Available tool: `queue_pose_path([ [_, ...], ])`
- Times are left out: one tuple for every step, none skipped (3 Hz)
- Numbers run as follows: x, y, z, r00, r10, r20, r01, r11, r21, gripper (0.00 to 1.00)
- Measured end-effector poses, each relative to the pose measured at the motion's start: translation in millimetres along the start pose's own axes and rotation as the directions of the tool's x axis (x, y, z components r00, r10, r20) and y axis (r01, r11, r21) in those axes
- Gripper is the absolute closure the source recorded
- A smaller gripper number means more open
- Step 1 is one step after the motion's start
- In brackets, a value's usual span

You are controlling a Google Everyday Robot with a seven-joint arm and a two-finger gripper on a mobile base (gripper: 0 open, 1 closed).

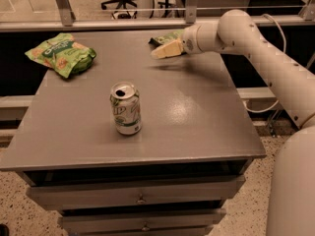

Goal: Move green jalapeno chip bag near green rice chip bag

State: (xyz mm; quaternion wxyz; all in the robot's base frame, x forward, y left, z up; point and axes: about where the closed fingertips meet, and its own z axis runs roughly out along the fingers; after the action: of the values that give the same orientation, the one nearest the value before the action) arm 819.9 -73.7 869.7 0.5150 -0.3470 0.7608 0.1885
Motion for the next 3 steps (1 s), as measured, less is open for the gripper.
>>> queue_pose_path([
  [14.0,6.4,11.4,0.999,-0.025,-0.040,0.026,0.9996,0.015,0.23],
  [16.4,5.5,14.8,0.998,-0.035,-0.046,0.036,0.9988,0.032,0.54],
  [6.0,-1.6,10.5,0.998,-0.053,-0.027,0.055,0.9970,0.054,0.78],
])
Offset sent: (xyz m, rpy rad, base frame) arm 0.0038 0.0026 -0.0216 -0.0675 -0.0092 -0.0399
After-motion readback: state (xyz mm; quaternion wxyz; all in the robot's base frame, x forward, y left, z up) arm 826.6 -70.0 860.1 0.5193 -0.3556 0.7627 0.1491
